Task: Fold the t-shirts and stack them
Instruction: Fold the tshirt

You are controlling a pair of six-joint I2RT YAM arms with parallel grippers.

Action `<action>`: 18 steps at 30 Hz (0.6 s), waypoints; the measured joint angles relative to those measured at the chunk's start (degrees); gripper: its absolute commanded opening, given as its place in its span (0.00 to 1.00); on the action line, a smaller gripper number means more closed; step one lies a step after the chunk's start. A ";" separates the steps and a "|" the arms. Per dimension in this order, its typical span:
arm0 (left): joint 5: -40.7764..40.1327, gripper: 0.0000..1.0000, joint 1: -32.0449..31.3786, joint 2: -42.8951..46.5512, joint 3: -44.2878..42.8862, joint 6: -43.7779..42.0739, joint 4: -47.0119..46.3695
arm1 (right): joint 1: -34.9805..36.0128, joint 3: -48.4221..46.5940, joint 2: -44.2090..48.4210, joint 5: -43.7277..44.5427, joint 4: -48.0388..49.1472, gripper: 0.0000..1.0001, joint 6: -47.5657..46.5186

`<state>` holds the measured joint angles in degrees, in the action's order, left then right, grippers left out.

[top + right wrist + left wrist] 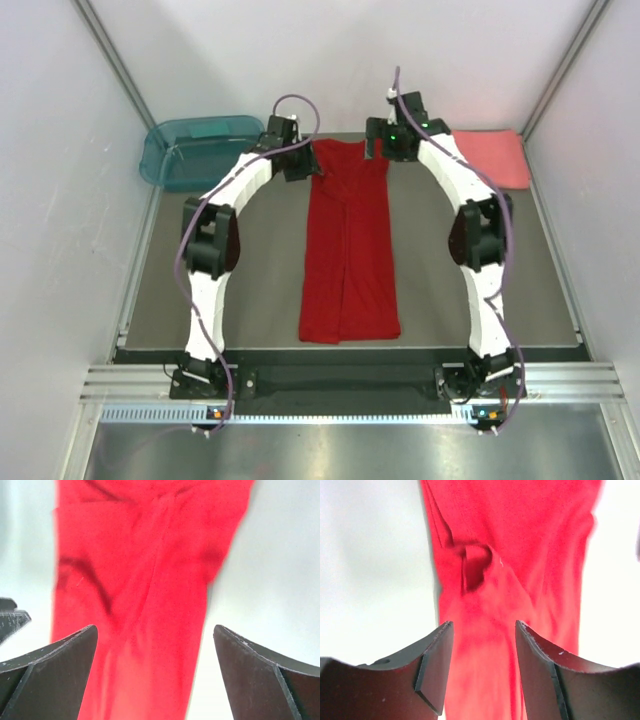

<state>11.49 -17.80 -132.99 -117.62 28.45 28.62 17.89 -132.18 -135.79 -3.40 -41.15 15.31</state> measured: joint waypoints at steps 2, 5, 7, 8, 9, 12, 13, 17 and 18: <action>-0.24 0.57 0.04 7.04 6.84 -0.28 0.02 | -0.48 5.92 6.84 -1.57 -1.14 1.00 0.87; -0.31 0.57 0.07 17.92 17.53 -0.57 0.13 | -1.20 17.22 17.86 -5.22 -1.53 1.00 1.46; 0.07 0.56 0.02 24.63 24.22 -0.72 0.68 | -1.31 26.14 25.38 -8.00 -1.73 1.00 1.88; 0.52 0.56 -0.02 28.46 28.17 -0.74 0.24 | -1.36 30.45 28.52 -9.29 -1.60 1.00 2.08; 1.07 0.55 -0.04 31.34 31.39 -0.74 0.33 | -1.49 35.17 31.82 -10.71 -1.62 0.99 2.40; 3.72 0.52 -0.26 40.39 42.58 -0.48 1.11 | -1.49 50.95 42.10 -15.32 -0.81 0.88 3.17; 4.81 0.51 -0.33 42.99 46.29 -0.26 1.11 | -1.49 55.04 44.46 -16.59 -0.68 0.84 3.37; 10.32 0.49 -0.66 52.39 60.26 1.57 2.36 | -1.53 71.60 53.16 -23.06 1.20 0.65 5.29; 11.91 0.49 -0.70 54.64 63.69 2.03 2.27 | -1.51 75.34 54.88 -24.76 2.43 0.58 5.88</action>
<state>23.40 -18.50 -78.35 -53.93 30.48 30.89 16.38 -56.84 -80.90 -28.16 -38.72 21.19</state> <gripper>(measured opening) 0.492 0.674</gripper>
